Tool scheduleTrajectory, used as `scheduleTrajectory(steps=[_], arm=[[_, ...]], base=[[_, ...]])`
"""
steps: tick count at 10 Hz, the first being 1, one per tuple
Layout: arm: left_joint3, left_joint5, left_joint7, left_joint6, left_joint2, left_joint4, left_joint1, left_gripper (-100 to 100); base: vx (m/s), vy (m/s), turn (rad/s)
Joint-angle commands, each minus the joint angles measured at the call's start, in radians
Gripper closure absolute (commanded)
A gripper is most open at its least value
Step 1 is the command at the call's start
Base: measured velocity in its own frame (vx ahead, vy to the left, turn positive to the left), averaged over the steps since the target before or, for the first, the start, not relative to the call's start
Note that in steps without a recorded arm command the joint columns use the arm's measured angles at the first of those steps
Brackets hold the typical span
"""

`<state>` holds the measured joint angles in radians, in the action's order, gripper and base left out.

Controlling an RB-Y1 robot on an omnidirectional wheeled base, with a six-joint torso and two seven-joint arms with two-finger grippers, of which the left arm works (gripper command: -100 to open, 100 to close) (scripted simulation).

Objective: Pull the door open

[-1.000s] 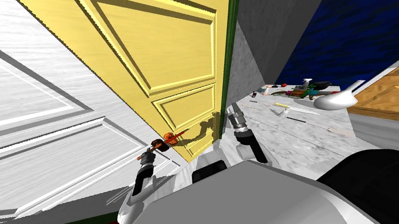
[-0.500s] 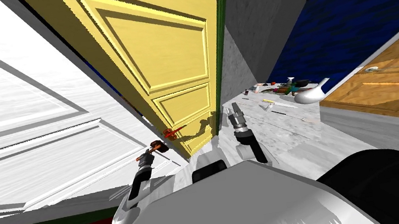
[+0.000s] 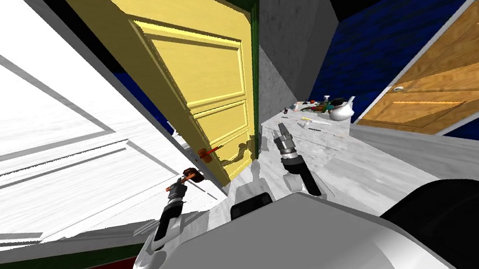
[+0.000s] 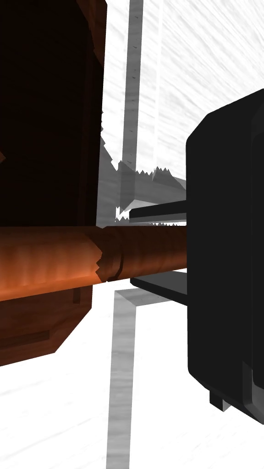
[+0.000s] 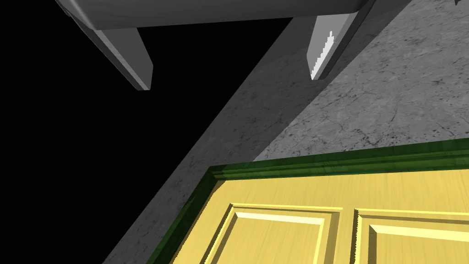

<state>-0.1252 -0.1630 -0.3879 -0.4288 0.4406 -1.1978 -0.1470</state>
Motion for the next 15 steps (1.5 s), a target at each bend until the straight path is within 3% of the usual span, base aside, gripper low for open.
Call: scheduleTrajectory(steps=[1,9,10,15], arm=[[0.0,0.0,0.0,0.0,0.0,0.0,0.0,100],[0.085,0.004,-0.088,-0.086,0.082,-0.057,-0.095,100],[0.073,0.003,-0.079,-0.074,0.077,-0.051,-0.087,100],[0.112,0.005,-0.133,-0.158,0.135,-0.063,-0.154,100]], base=[[-0.094,0.029,-0.045],[-0.213,0.051,-0.126],[-0.11,0.033,-0.022],[-0.221,0.068,-0.158]])
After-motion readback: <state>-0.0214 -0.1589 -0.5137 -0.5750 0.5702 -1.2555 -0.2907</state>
